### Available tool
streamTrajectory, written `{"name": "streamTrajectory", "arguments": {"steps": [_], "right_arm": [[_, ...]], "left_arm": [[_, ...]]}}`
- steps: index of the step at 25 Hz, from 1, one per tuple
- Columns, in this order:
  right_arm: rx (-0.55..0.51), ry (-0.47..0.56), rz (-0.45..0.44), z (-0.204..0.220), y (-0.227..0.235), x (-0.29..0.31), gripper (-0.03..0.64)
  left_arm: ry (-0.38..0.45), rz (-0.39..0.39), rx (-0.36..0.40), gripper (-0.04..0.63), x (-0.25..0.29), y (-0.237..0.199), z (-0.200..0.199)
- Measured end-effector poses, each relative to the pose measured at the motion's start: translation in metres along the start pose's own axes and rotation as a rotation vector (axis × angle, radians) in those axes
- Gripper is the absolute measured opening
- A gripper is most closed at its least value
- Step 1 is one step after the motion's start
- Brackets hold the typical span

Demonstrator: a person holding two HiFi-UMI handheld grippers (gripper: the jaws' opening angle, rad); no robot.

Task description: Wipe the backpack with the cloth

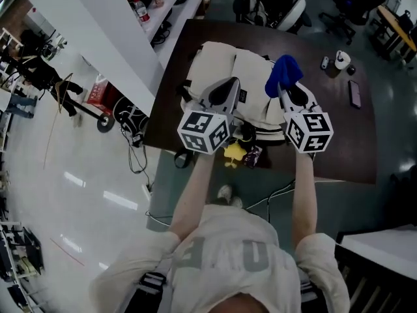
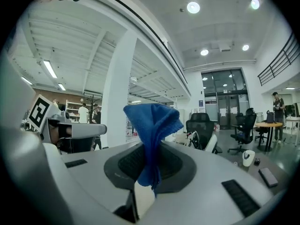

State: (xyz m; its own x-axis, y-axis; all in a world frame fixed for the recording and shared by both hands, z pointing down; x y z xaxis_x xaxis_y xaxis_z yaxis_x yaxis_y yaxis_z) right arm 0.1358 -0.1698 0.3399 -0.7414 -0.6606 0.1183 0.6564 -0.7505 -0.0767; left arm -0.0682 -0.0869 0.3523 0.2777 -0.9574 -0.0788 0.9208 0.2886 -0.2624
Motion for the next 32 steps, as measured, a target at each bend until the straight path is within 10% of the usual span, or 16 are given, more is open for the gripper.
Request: {"name": "streamTrajectory", "arguments": {"steps": [13, 32], "right_arm": [[0.028, -0.005, -0.043, 0.008, -0.060, -0.028, 0.043], [0.111, 0.030, 0.093, -0.036, -0.253, 0.142, 0.043]], "left_arm": [[0.050, -0.050, 0.006, -0.002, -0.056, 0.009, -0.005], [0.027, 0.048, 0.010, -0.002, -0.139, -0.218, -0.067]]}}
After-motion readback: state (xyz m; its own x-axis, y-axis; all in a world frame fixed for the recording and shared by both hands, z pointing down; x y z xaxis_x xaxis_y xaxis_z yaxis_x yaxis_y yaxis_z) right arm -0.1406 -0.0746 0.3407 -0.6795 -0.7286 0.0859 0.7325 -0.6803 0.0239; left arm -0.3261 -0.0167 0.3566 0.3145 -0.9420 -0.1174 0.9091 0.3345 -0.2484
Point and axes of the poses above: the fingertips, and each gripper's own axes: x forward along the fingers, y to its right, z out of its underside, the point moved 9 cm from there along -x, backward along the fingers, and after that the axes turned 2 degrees about -x, right-handed, at the moved point
